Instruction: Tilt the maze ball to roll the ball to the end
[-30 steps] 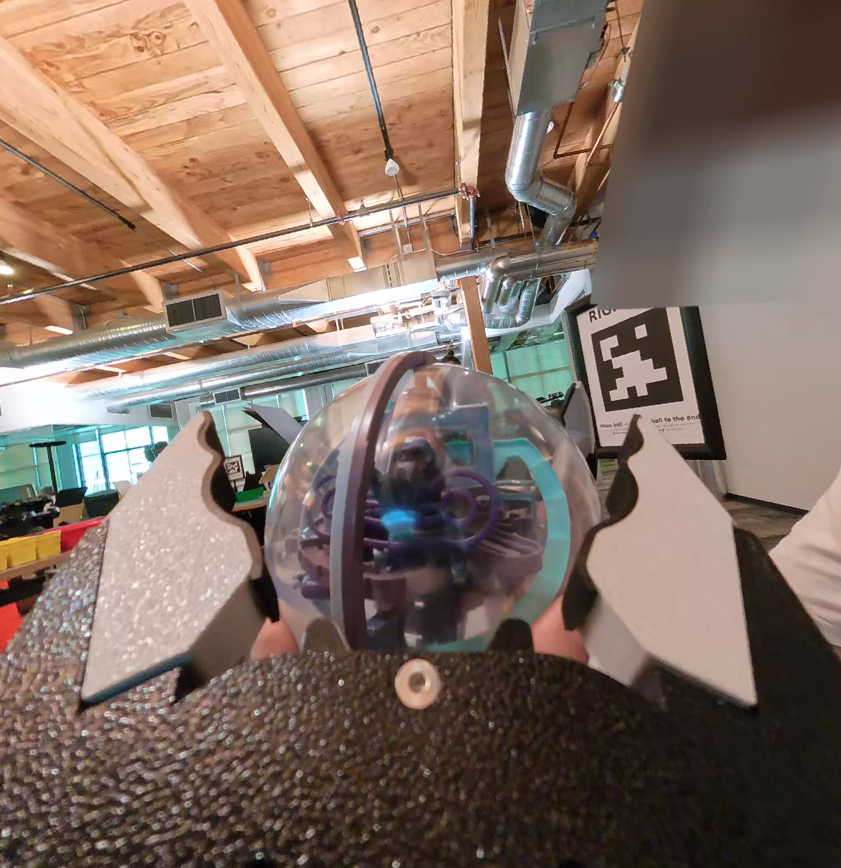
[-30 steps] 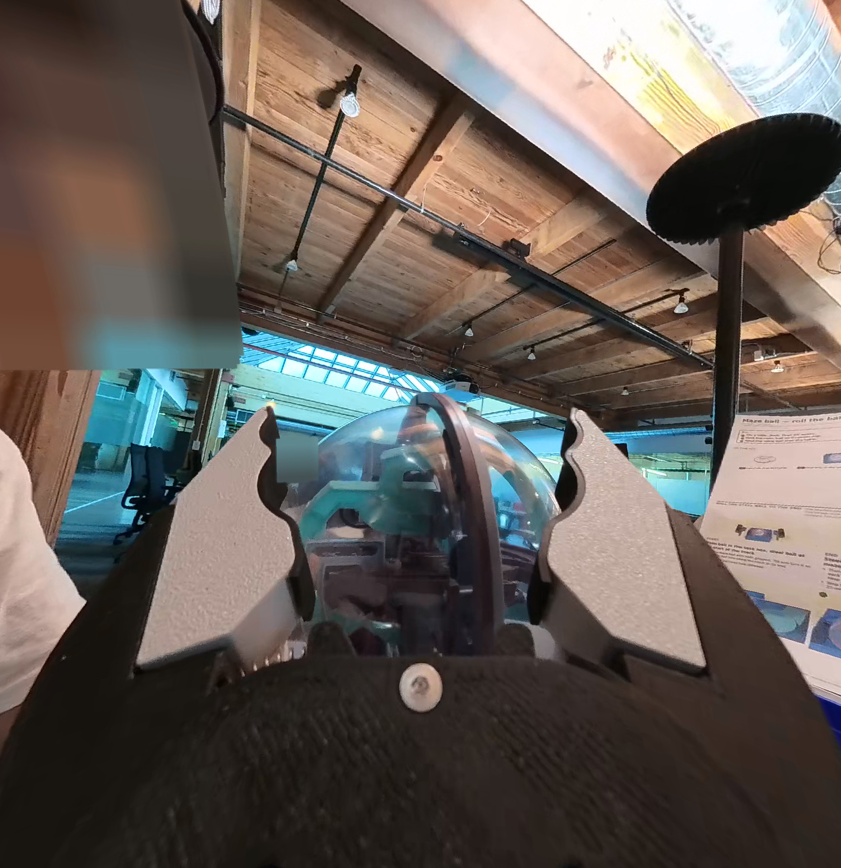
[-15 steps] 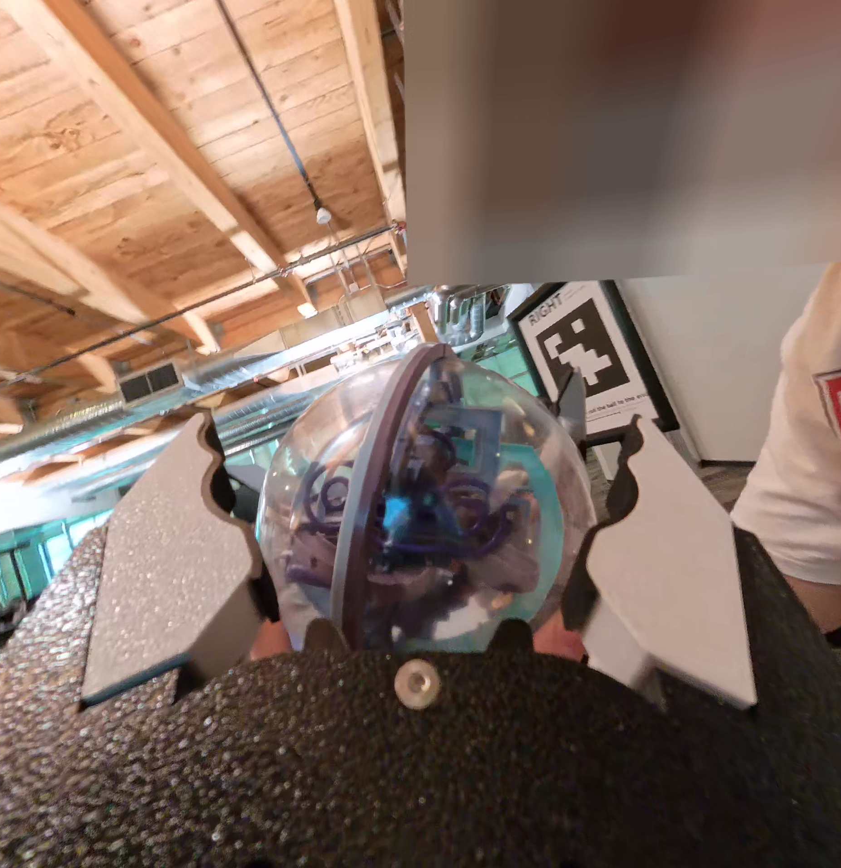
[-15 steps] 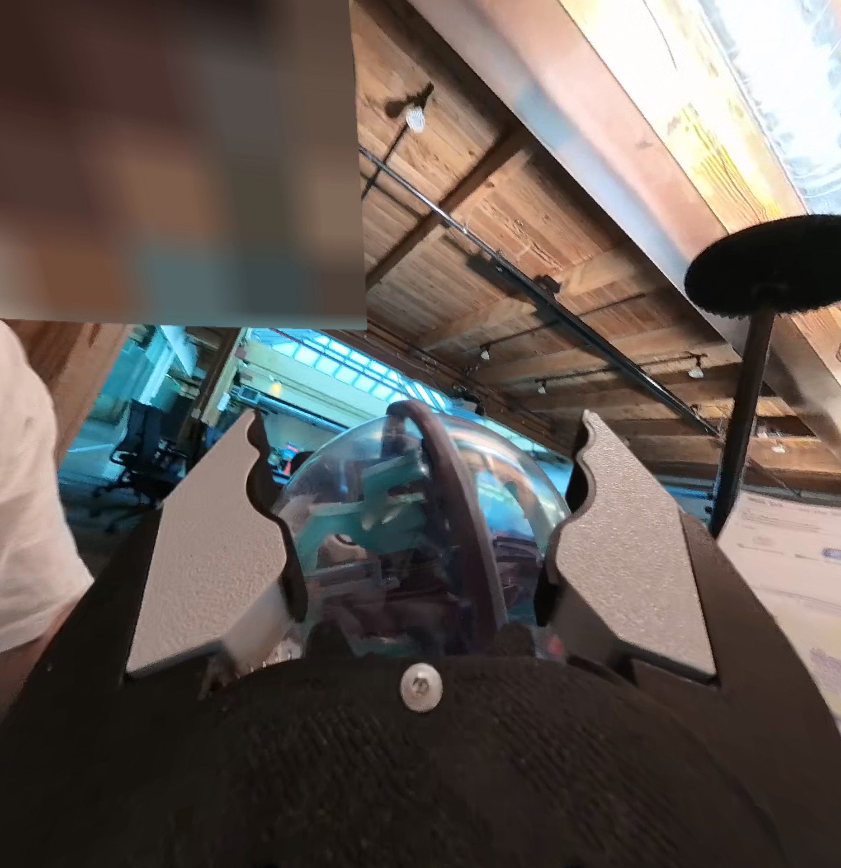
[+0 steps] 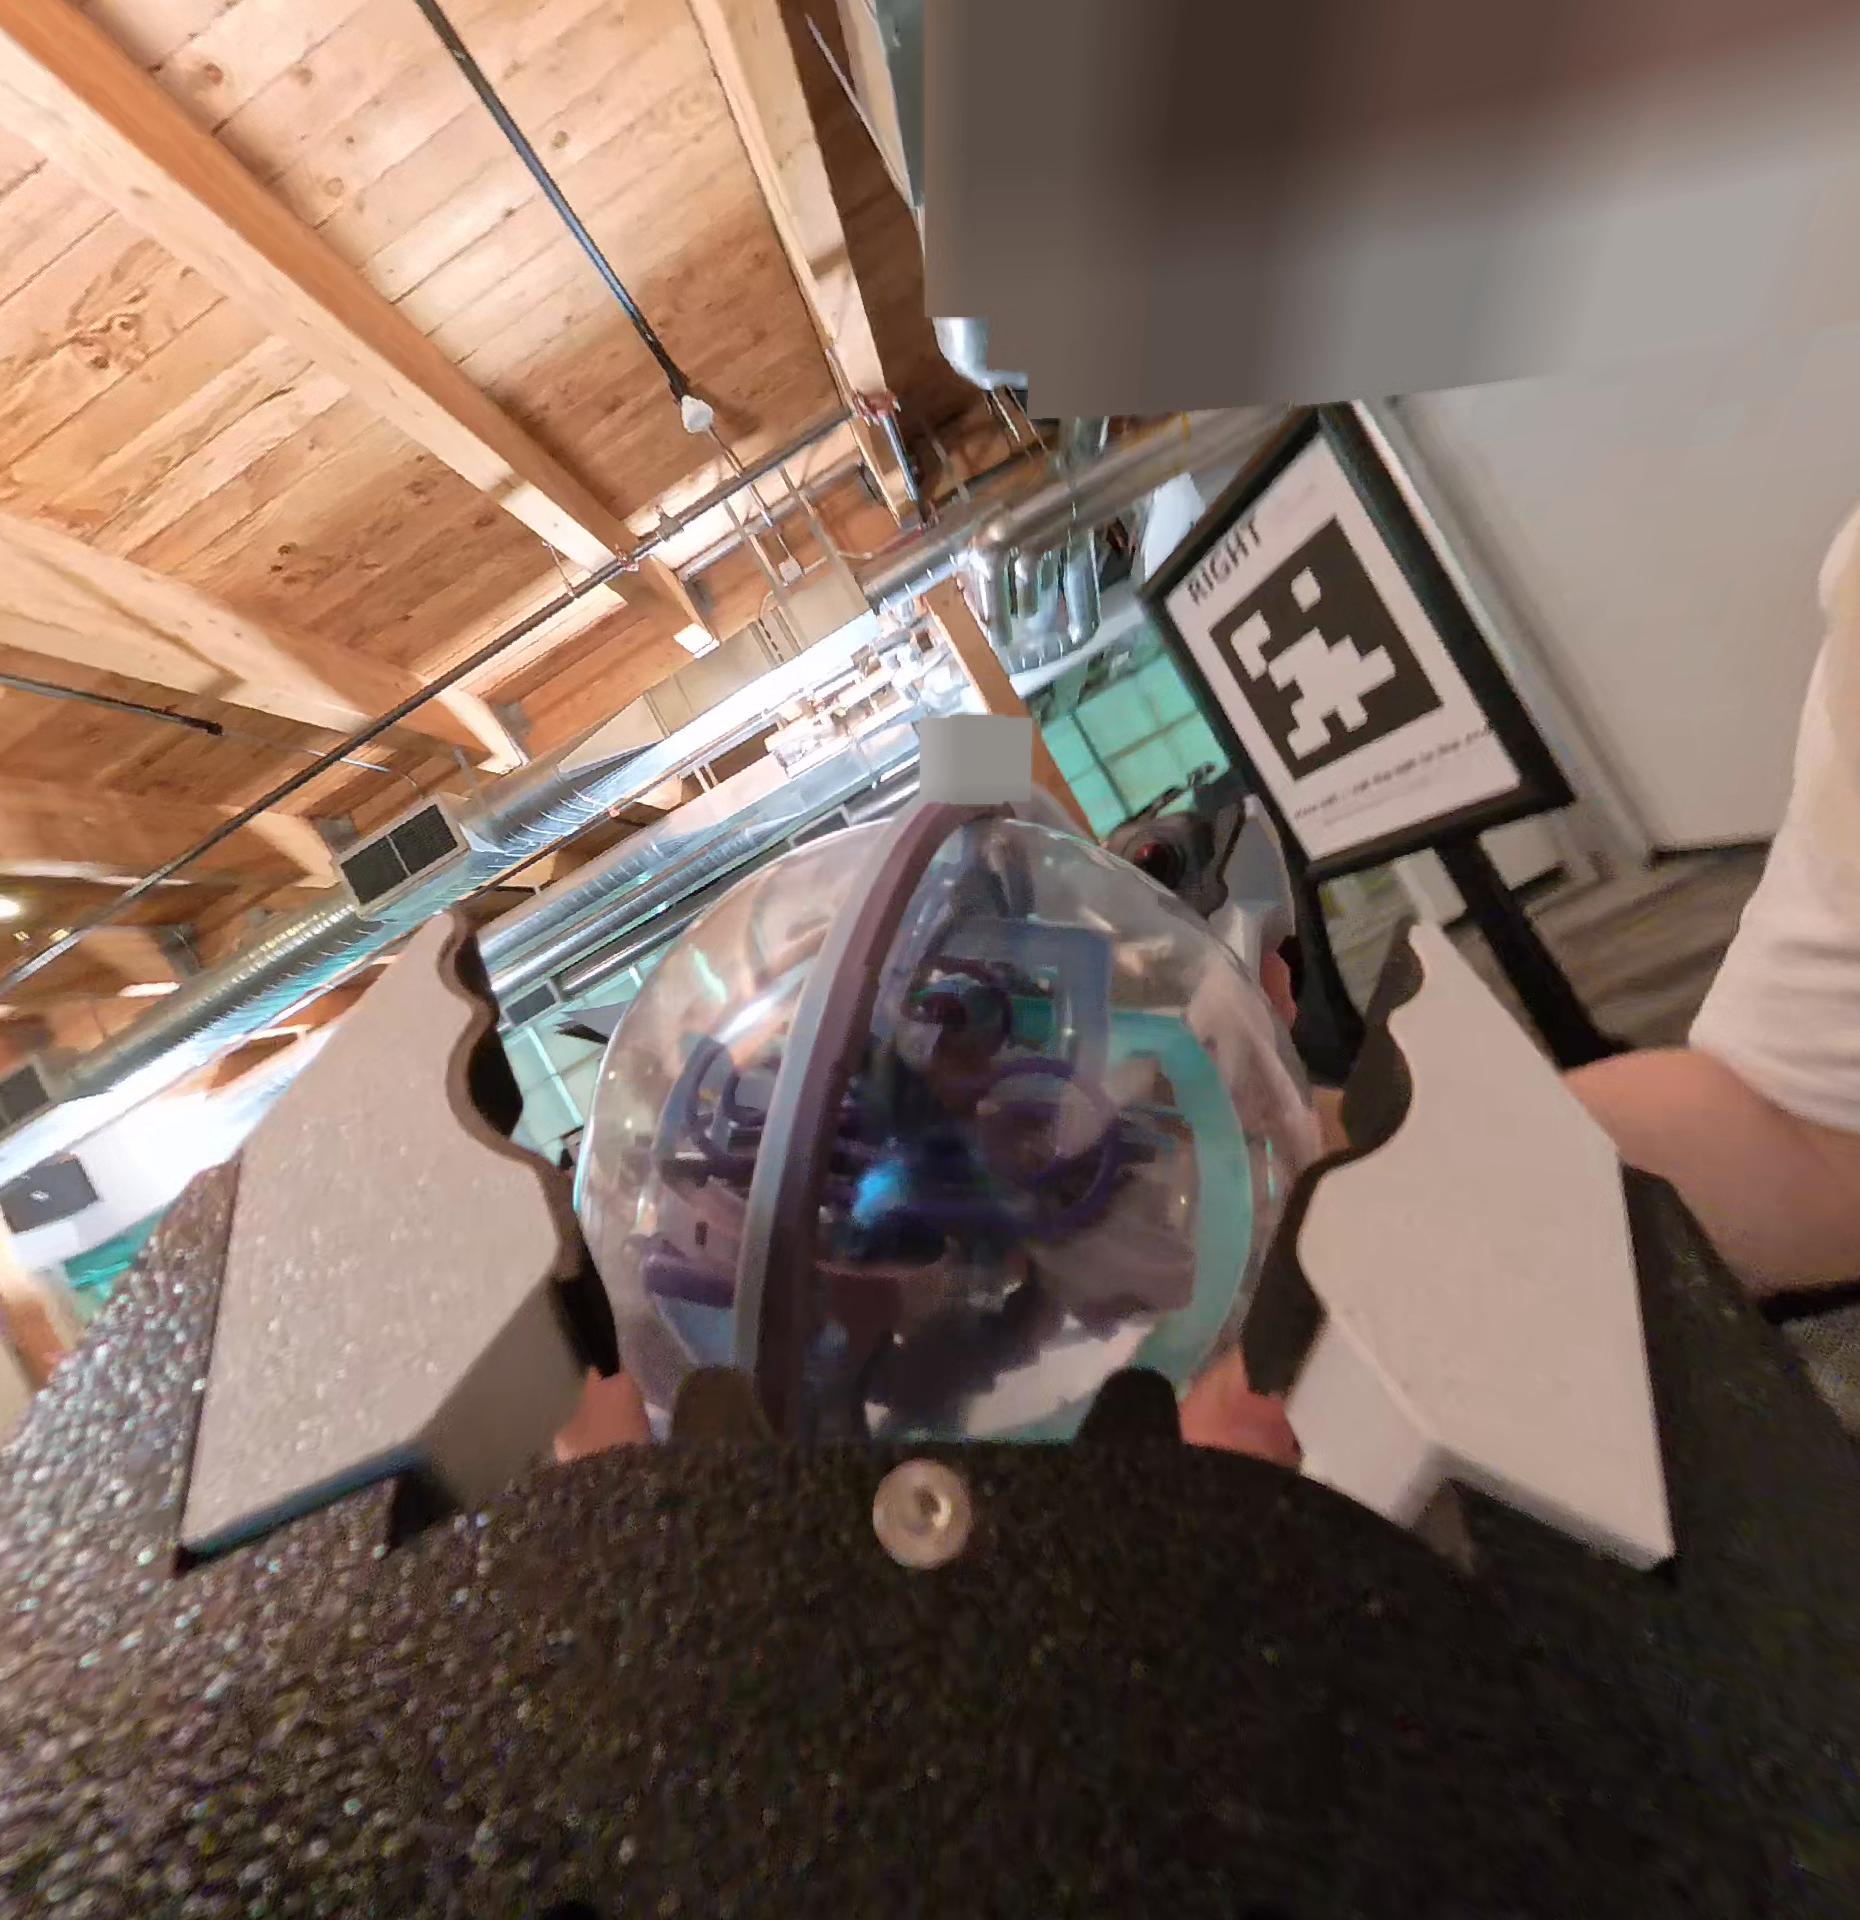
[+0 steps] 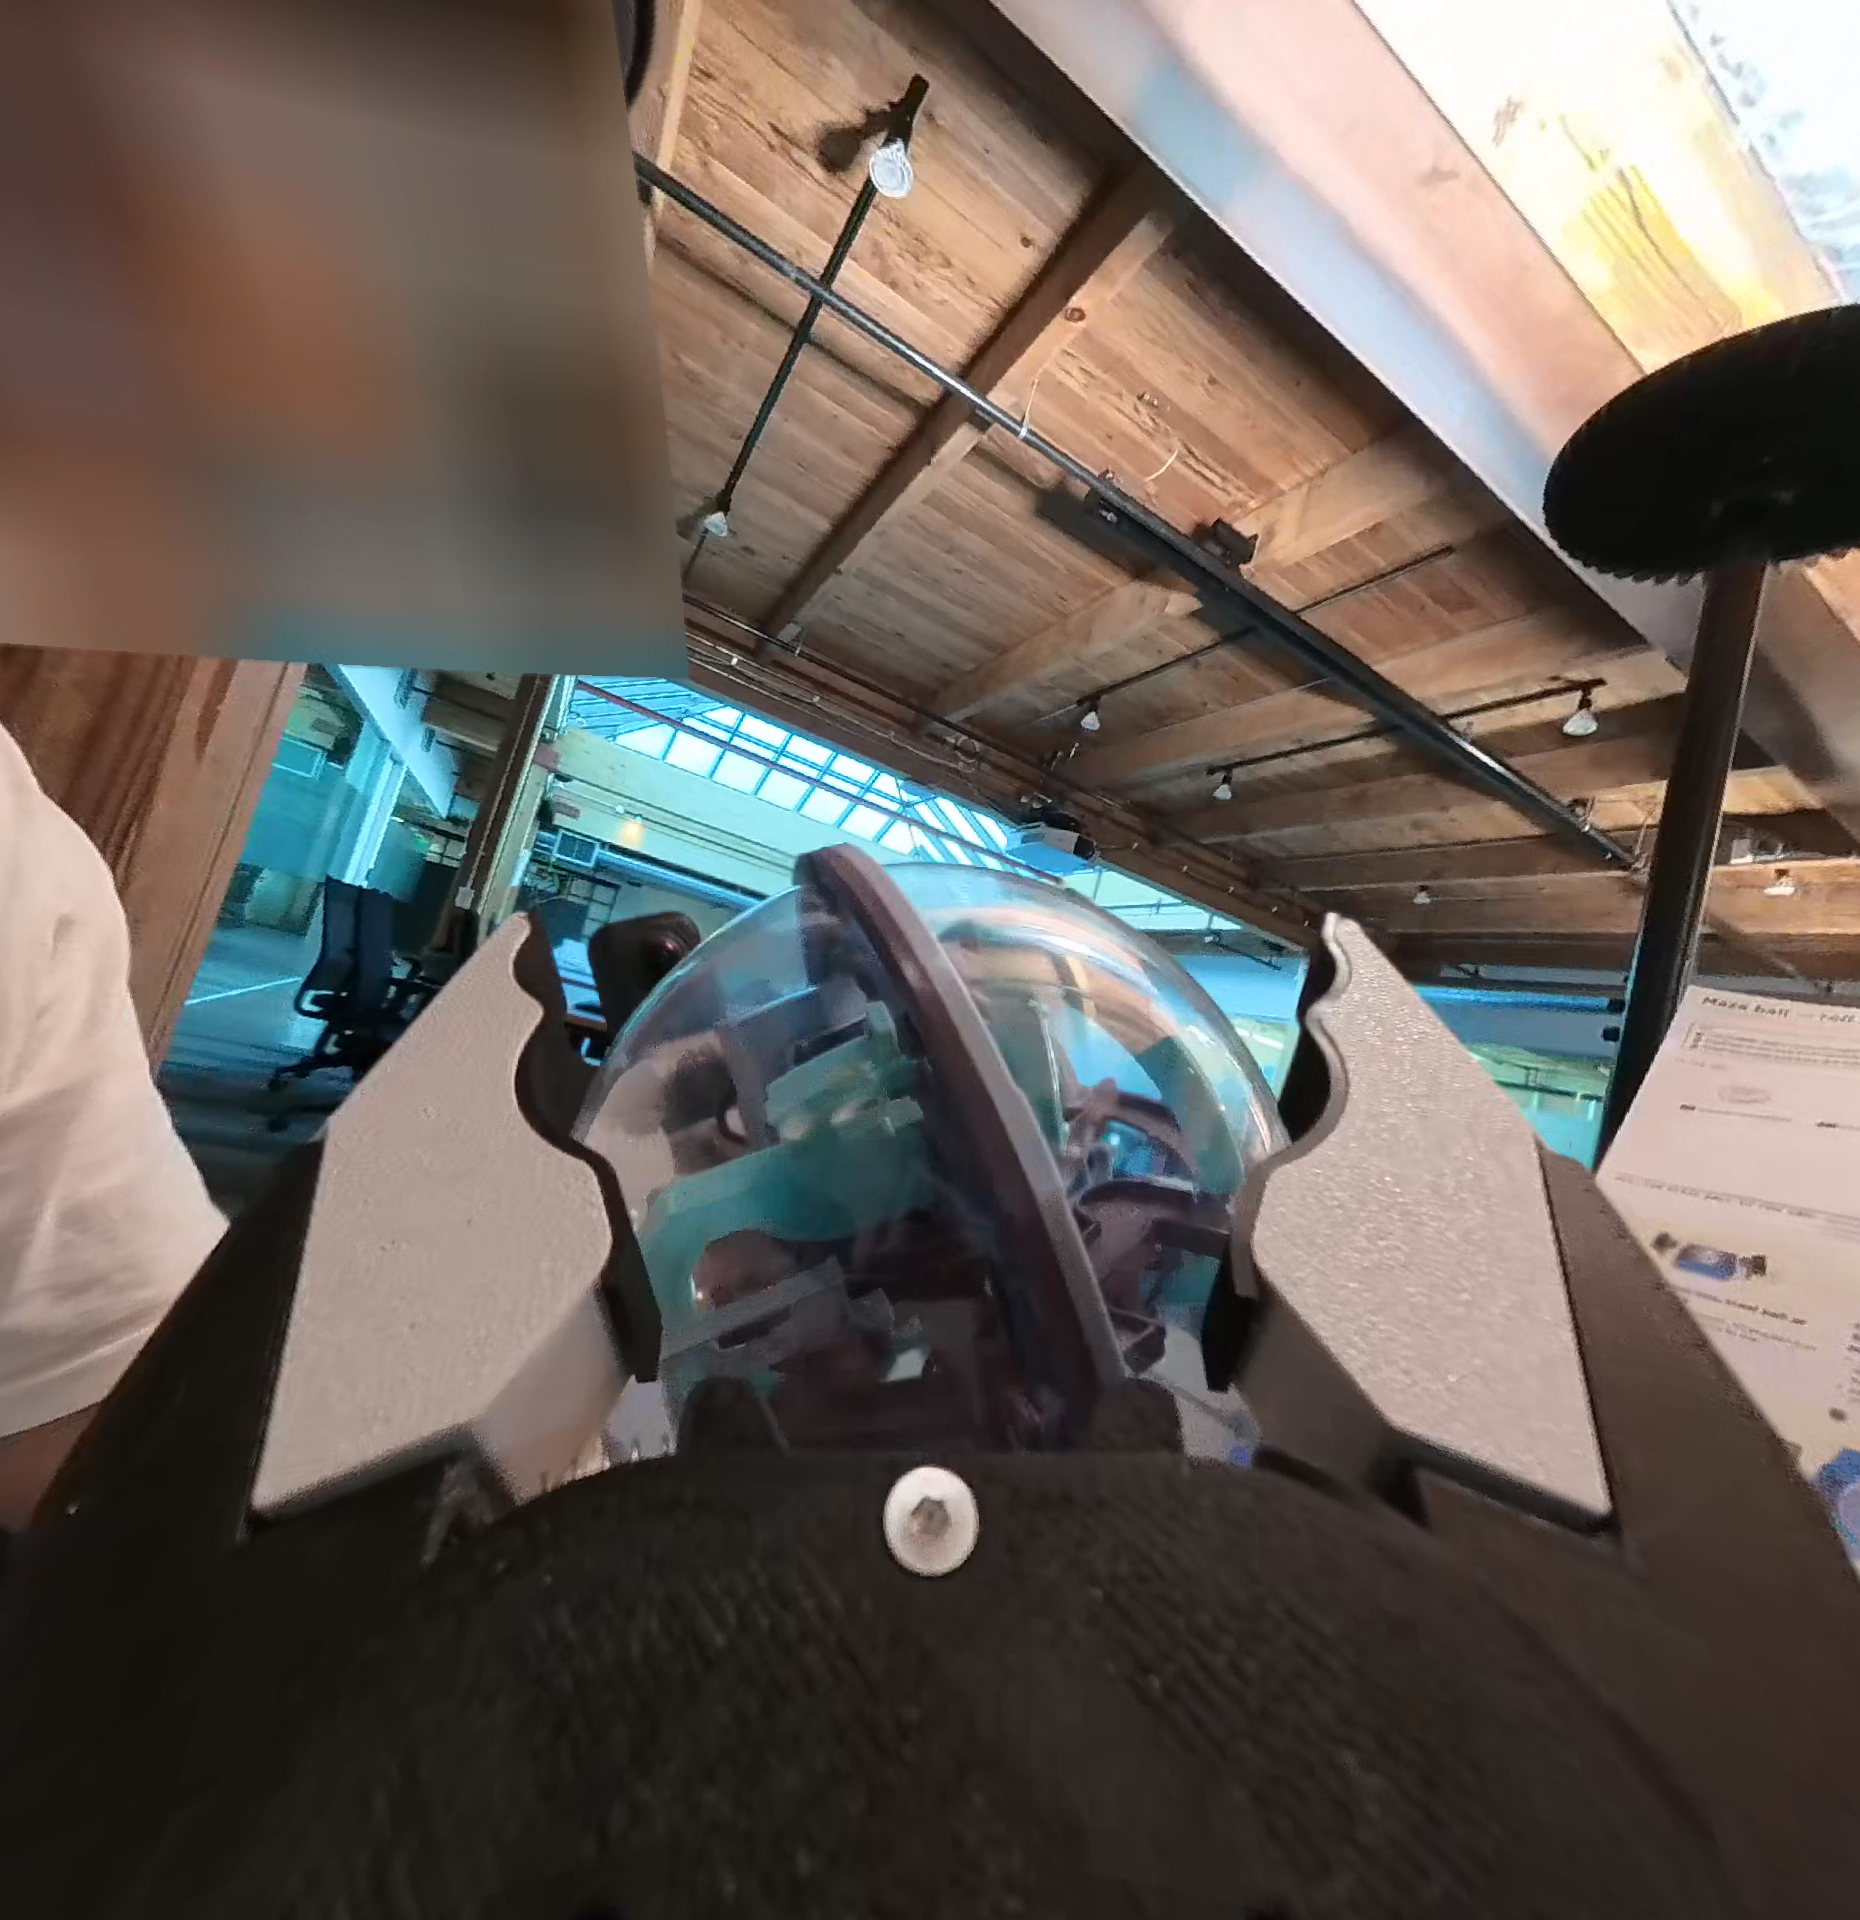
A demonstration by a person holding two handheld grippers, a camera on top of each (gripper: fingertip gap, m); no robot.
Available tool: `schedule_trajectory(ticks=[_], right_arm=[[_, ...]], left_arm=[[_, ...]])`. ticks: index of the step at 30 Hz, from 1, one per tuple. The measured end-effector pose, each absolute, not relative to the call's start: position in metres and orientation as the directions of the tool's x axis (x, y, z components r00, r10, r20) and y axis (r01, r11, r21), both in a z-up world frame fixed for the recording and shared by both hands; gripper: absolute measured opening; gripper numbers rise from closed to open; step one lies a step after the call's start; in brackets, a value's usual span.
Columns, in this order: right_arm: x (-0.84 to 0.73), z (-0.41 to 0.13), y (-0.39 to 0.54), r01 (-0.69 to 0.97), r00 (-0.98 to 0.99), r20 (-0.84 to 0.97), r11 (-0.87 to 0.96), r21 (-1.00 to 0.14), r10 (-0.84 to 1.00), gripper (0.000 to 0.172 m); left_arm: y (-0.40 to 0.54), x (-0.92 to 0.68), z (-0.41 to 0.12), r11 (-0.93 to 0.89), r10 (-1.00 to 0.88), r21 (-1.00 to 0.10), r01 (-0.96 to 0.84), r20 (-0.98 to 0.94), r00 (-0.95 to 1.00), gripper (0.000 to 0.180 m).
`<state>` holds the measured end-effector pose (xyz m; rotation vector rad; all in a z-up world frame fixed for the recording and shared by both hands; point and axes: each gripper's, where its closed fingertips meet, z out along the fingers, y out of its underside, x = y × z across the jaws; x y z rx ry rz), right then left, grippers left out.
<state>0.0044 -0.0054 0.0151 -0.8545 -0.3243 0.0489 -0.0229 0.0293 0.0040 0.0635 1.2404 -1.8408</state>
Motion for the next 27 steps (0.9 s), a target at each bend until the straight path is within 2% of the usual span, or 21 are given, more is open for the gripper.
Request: schedule_trajectory(ticks=[3,7,12,15,17,19,23,27], right_arm=[[0.001,0.013,-0.004,0.094,0.945,0.277,0.665,-0.741,0.175,0.138],[-0.007,0.012,-0.002,0.169,0.931,0.337,0.655,-0.737,0.138,0.137],[-0.045,0.013,-0.001,0.489,0.794,0.607,0.61,-0.623,-0.017,0.142],[-0.034,-0.004,0.021,0.616,0.744,0.661,0.482,-0.623,-0.095,0.153],[-0.036,-0.006,0.025,0.669,0.703,0.7,0.445,-0.595,-0.121,0.153],[-0.037,-0.005,0.025,0.686,0.691,0.711,0.434,-0.584,-0.135,0.152],[-0.026,-0.01,0.027,0.618,0.752,0.653,0.436,-0.654,-0.085,0.157],[-0.023,-0.012,0.028,0.604,0.763,0.643,0.432,-0.67,-0.07,0.157]], left_arm=[[0.022,-0.025,0.001,0.005,-0.617,-0.7,0.715,-0.564,-0.548,0.157],[0.021,-0.032,0.001,0.019,-0.595,-0.671,0.742,-0.604,-0.53,0.157],[0.022,-0.056,0.01,-0.088,-0.567,-0.593,0.801,-0.631,-0.529,0.157],[0.029,-0.039,0.004,-0.125,-0.595,-0.661,0.74,-0.547,-0.589,0.157],[0.031,-0.039,0.006,-0.158,-0.594,-0.67,0.726,-0.523,-0.612,0.157],[0.03,-0.042,0.008,-0.158,-0.589,-0.669,0.726,-0.526,-0.614,0.157],[0.03,-0.026,0.003,-0.066,-0.627,-0.711,0.7,-0.517,-0.583,0.157],[0.033,-0.02,0.004,-0.072,-0.645,-0.75,0.657,-0.468,-0.605,0.157]])
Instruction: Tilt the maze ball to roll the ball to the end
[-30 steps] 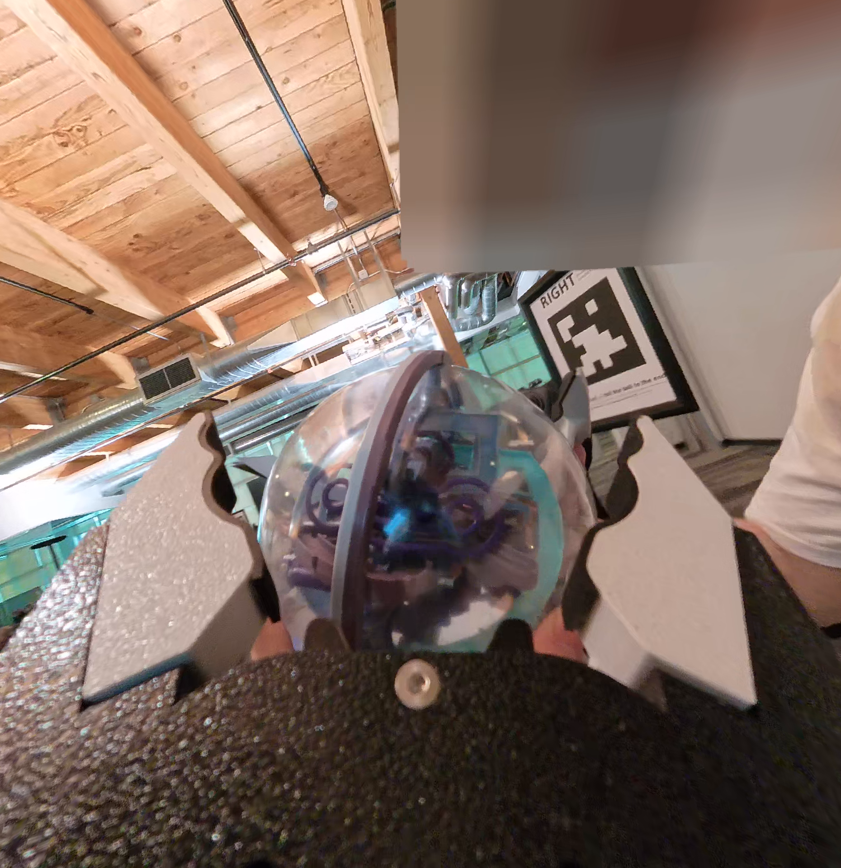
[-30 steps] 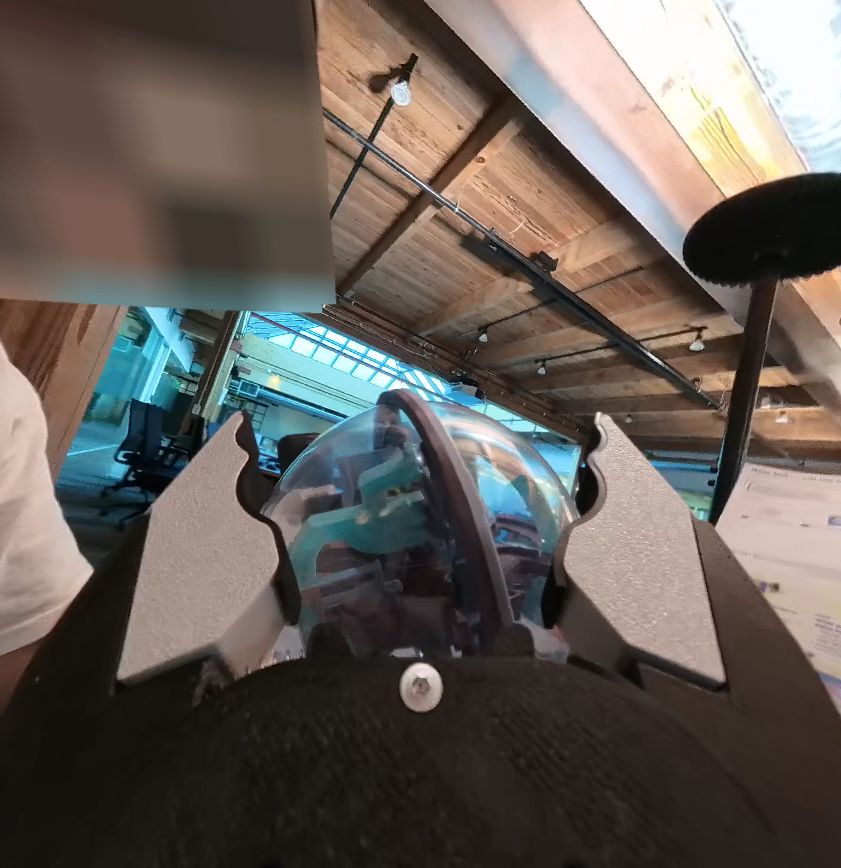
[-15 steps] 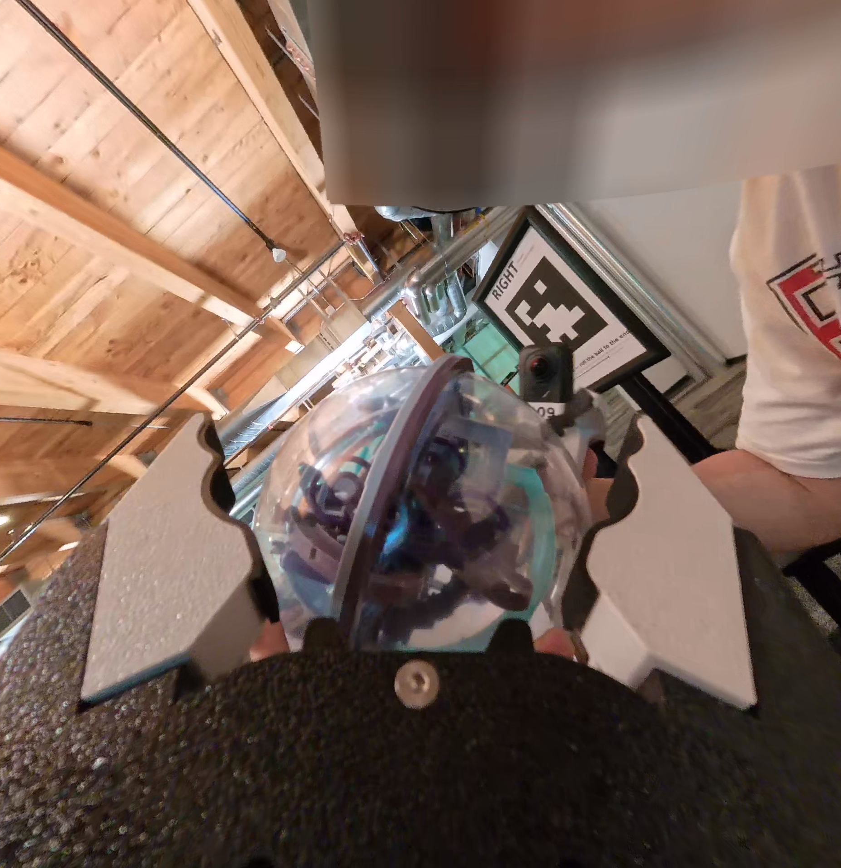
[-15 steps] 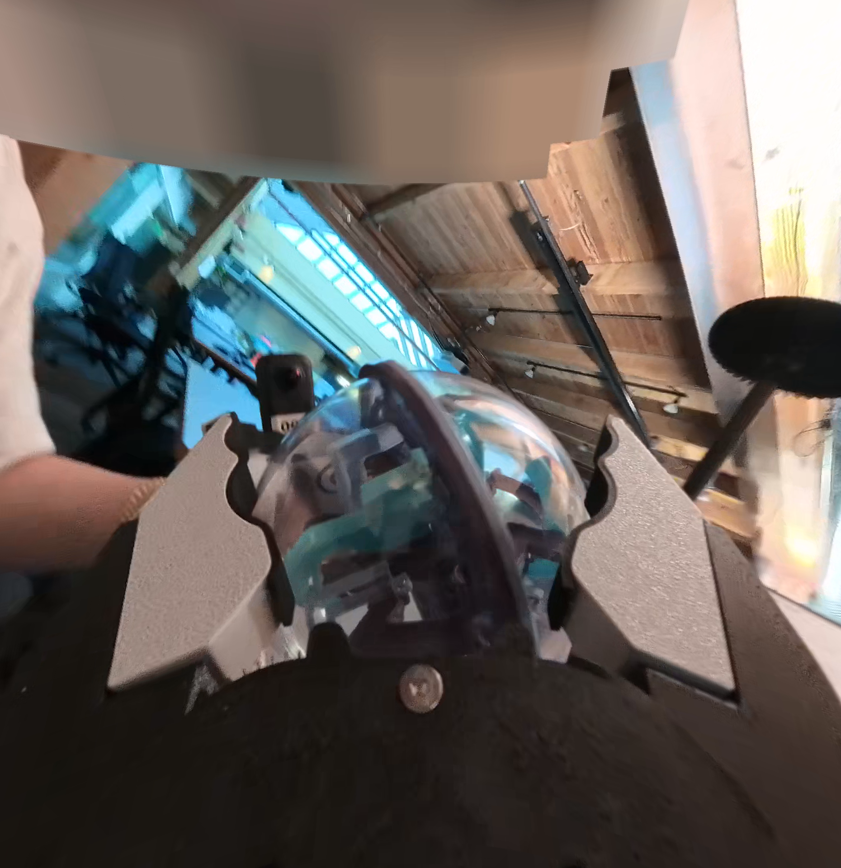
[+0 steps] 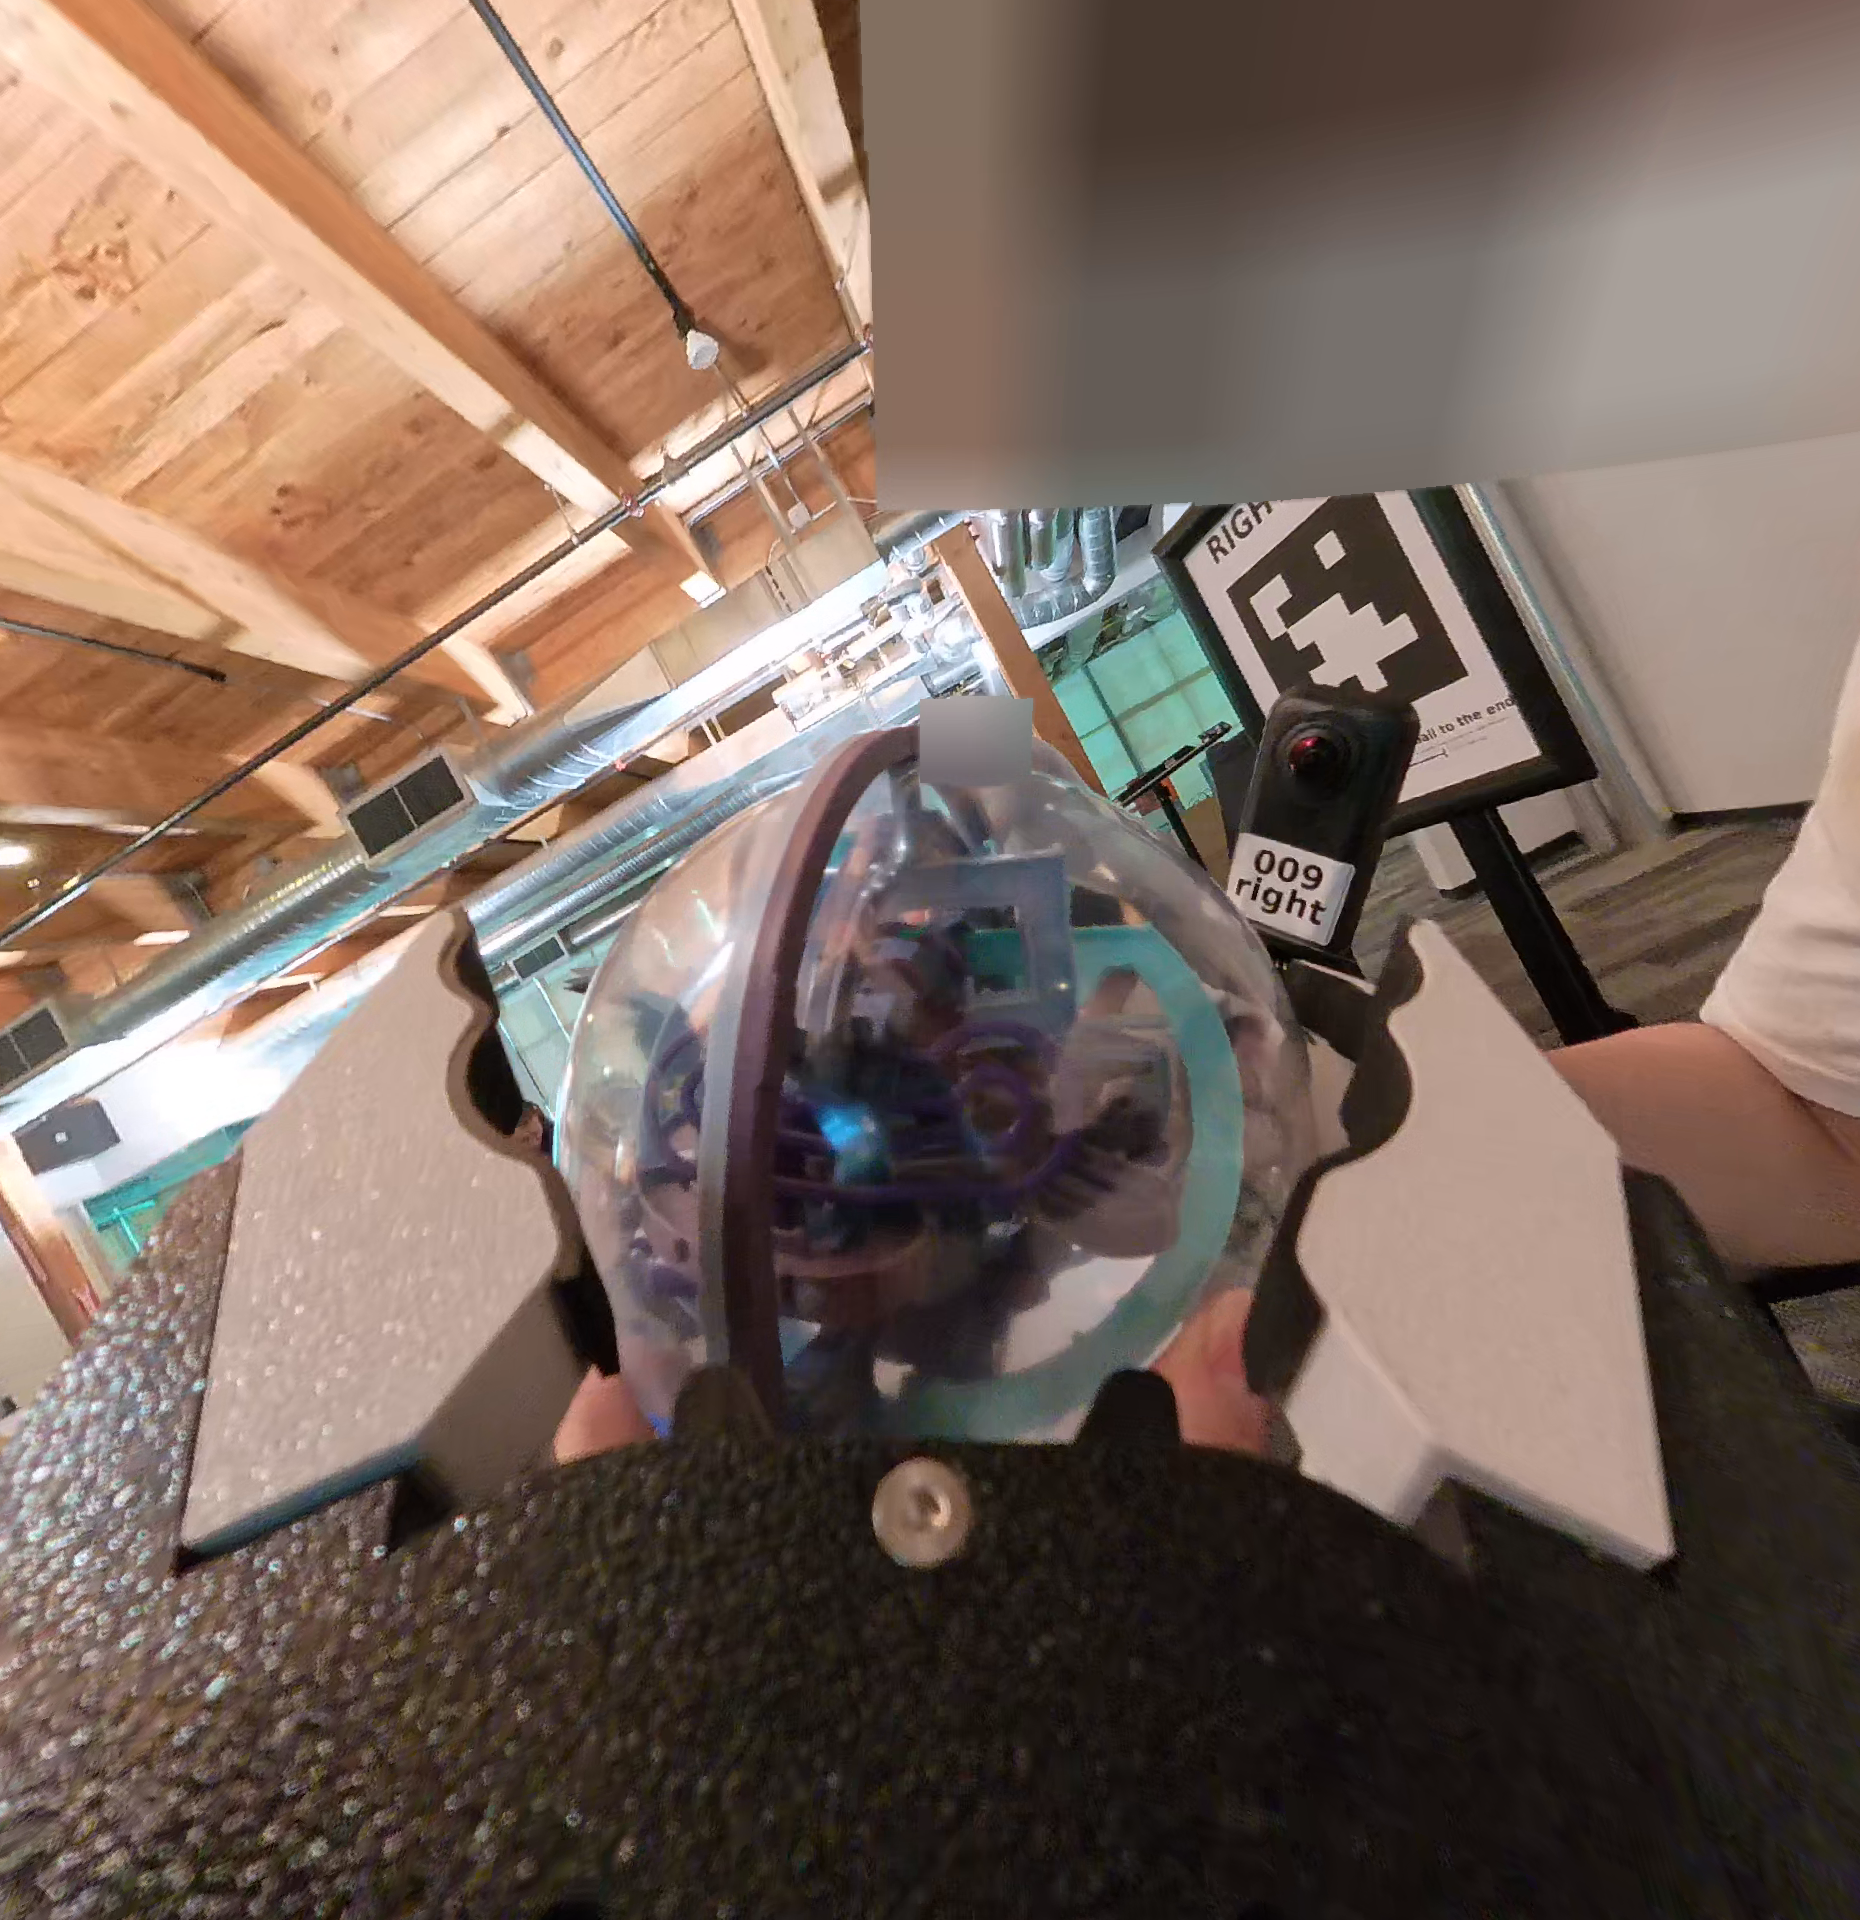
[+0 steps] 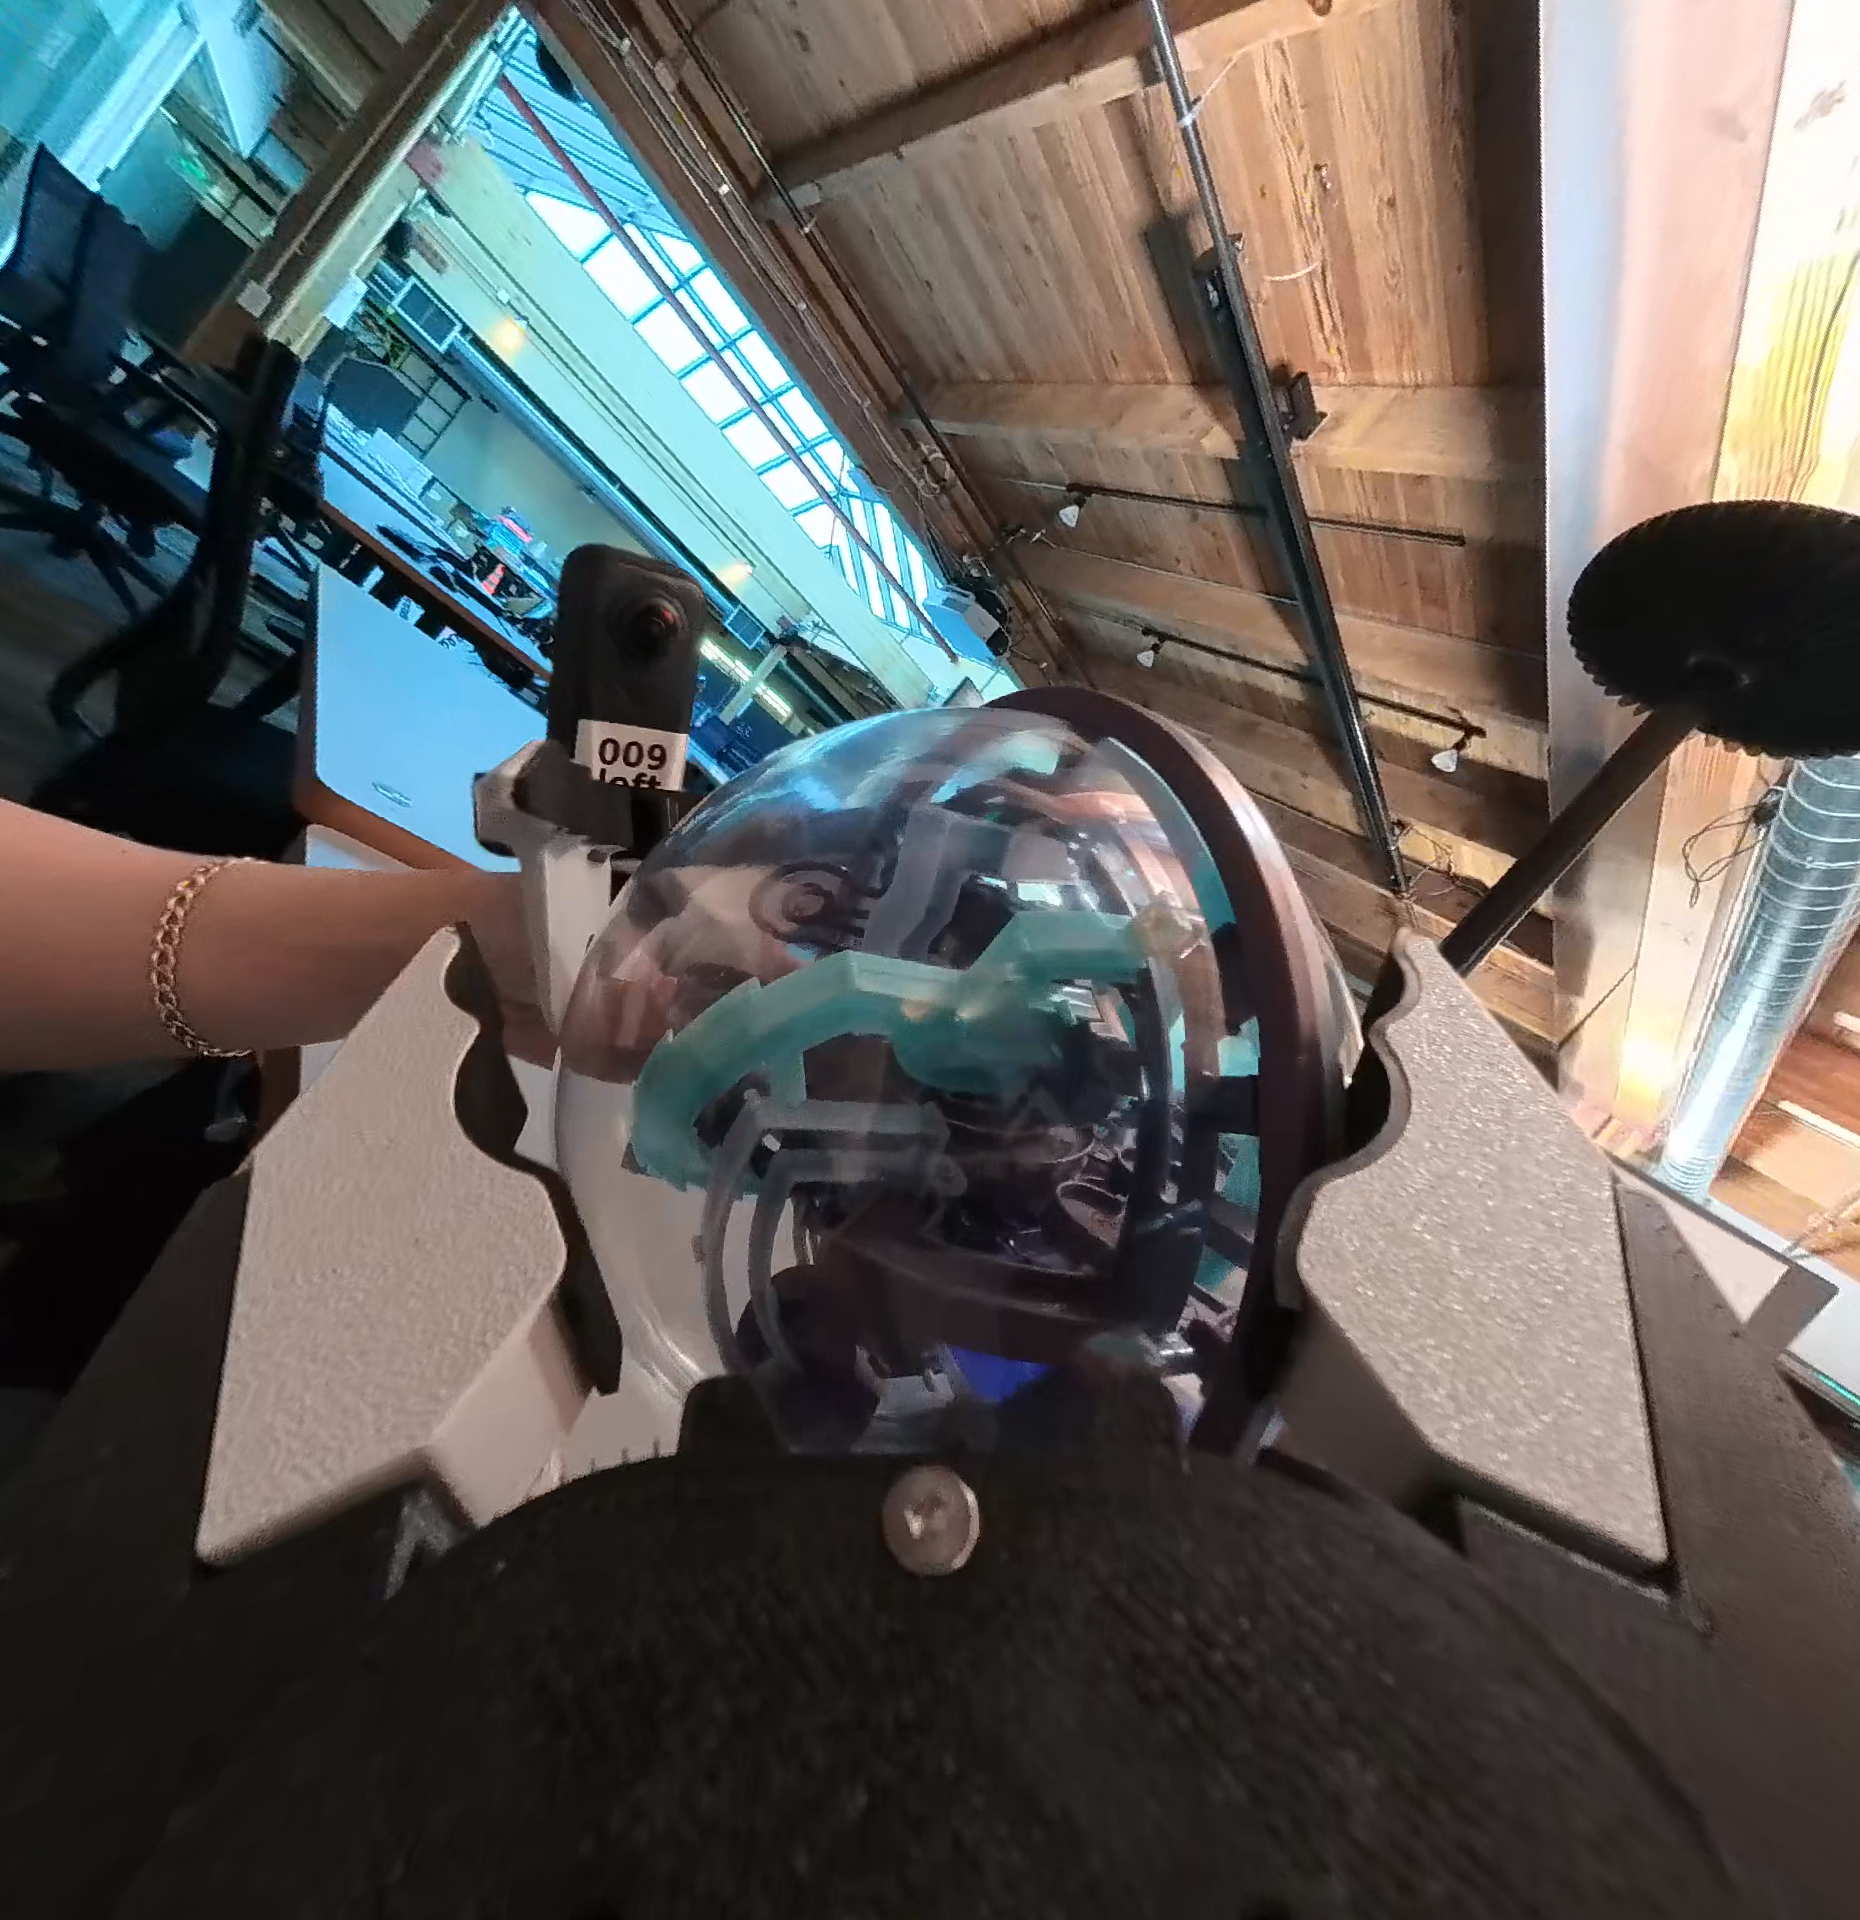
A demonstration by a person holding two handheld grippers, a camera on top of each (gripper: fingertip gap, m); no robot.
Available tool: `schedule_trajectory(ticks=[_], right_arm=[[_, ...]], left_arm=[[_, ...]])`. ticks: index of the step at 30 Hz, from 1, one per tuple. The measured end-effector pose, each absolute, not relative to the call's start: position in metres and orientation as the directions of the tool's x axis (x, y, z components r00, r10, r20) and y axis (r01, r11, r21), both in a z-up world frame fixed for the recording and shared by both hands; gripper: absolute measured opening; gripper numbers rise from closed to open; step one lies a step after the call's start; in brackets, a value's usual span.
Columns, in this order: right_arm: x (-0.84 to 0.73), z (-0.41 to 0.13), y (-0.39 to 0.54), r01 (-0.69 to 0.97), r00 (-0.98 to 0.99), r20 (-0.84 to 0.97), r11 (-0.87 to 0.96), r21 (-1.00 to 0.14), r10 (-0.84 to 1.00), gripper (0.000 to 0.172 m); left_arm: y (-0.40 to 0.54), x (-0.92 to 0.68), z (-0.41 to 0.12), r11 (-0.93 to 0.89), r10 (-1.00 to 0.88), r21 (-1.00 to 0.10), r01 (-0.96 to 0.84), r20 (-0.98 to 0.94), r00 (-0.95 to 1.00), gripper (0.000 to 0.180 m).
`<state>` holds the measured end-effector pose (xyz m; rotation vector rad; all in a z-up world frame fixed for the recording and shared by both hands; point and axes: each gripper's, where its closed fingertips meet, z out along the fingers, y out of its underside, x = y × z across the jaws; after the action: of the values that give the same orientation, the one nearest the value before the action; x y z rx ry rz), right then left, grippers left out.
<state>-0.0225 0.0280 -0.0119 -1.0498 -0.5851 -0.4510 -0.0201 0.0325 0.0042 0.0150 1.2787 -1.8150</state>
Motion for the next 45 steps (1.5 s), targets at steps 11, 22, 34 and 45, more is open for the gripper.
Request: schedule_trajectory(ticks=[11,22,34,45], right_arm=[[-0.024,-0.01,0.023,0.476,0.83,0.556,0.464,-0.747,0.043,0.157],[-0.035,0.007,0.009,0.407,0.848,0.525,0.554,-0.726,0.065,0.156],[-0.034,0.006,0.009,0.416,0.843,0.536,0.567,-0.711,0.053,0.156],[-0.045,0.021,0.016,0.547,0.76,0.649,0.554,-0.627,-0.016,0.157]], left_arm=[[0.043,-0.014,0.01,-0.155,-0.662,-0.816,0.557,-0.333,-0.672,0.157],[0.063,-0.011,0.019,-0.398,-0.626,-0.798,0.452,-0.124,-0.77,0.157],[0.063,-0.011,0.022,-0.384,-0.655,-0.793,0.474,-0.128,-0.745,0.157],[0.062,-0.031,0.039,-0.39,-0.667,-0.713,0.583,-0.218,-0.713,0.156]])
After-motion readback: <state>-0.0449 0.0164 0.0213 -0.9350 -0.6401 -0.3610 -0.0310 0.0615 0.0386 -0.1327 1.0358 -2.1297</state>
